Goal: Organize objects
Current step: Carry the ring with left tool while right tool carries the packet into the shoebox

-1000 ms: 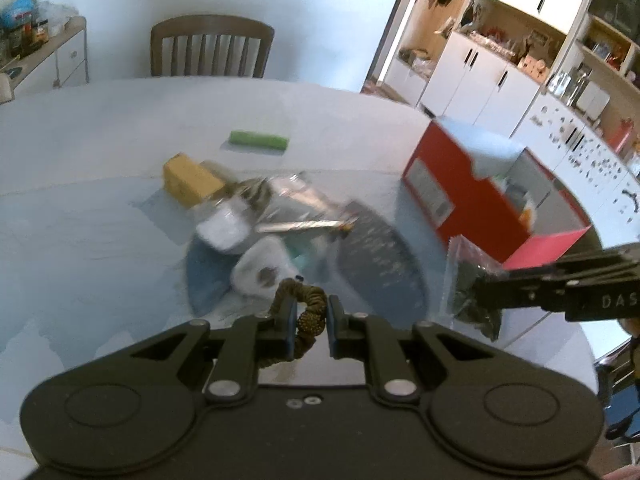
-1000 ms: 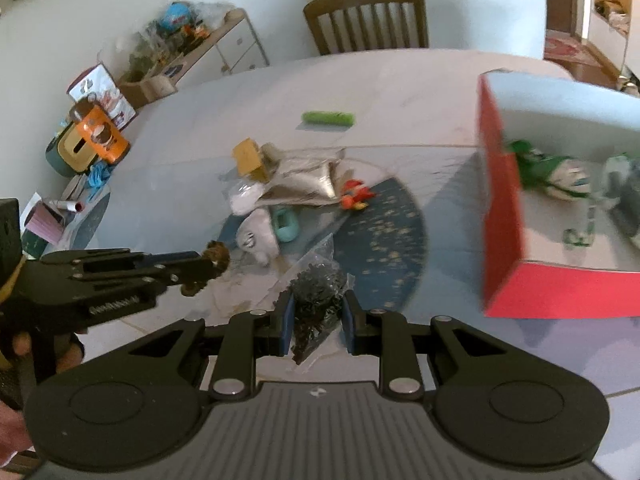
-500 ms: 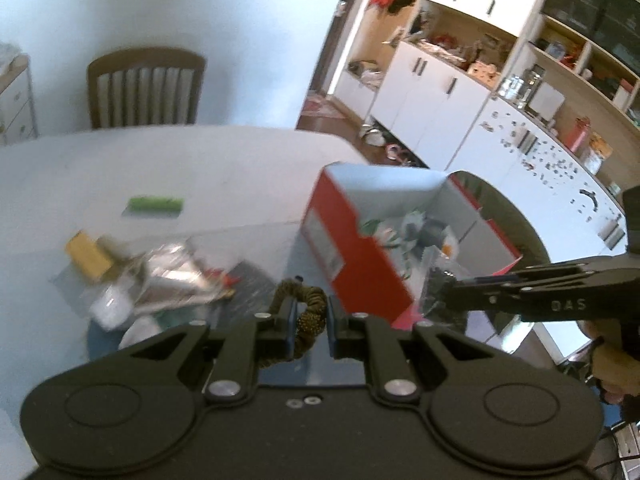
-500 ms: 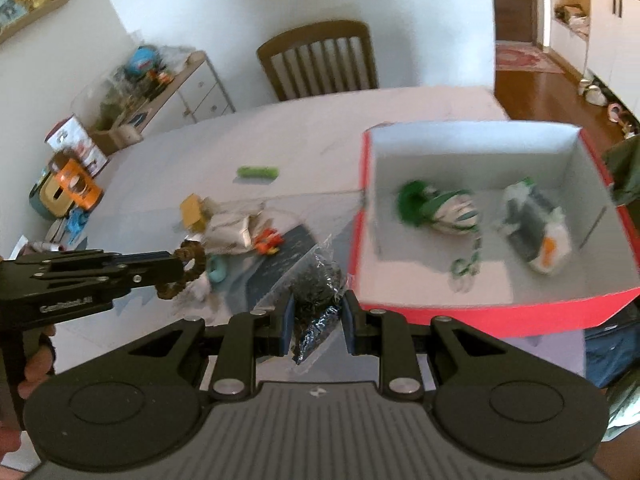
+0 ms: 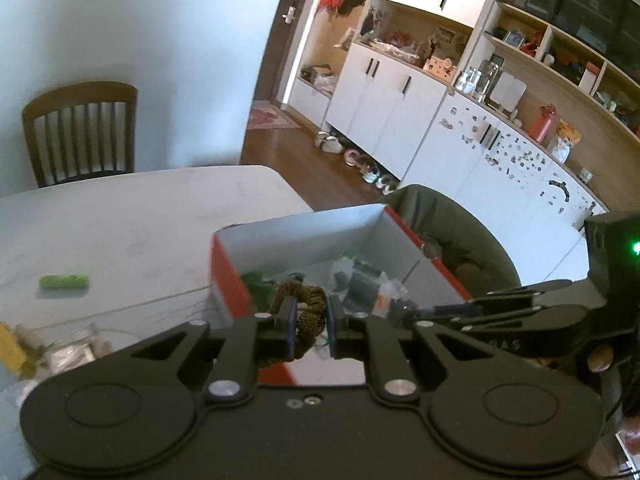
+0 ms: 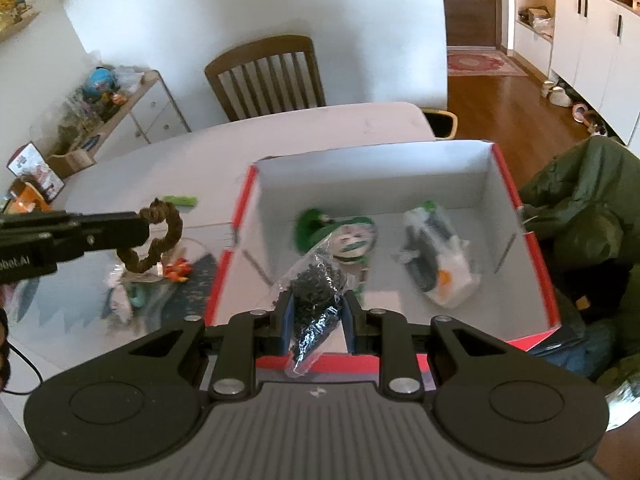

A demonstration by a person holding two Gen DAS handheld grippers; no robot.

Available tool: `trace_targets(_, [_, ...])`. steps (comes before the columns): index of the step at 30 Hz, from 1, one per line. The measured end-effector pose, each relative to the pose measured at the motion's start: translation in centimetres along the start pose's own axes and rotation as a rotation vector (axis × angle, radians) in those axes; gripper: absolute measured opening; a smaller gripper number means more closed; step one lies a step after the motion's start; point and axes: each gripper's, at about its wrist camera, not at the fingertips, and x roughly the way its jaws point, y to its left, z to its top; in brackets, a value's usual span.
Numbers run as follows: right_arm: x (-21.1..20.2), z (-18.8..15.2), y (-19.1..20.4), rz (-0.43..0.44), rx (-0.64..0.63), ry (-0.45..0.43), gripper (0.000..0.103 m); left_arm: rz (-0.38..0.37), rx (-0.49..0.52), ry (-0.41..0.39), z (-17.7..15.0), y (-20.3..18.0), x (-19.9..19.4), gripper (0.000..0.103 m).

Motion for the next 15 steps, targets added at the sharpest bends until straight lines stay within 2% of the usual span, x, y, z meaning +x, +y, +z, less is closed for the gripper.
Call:
trace_targets(11, [2.5,1.0,-5.1,-0.021,-0.006,0.037,0.024,-0.020,-0.015,0.040,3.1,-3.0,5.4,0.013])
trace_targets(15, [4.1,1.2,-5.8,-0.022,-0.026,0.064,0.024,0.010,-0.015,0.072,3.2,-3.3,7.9,0.013])
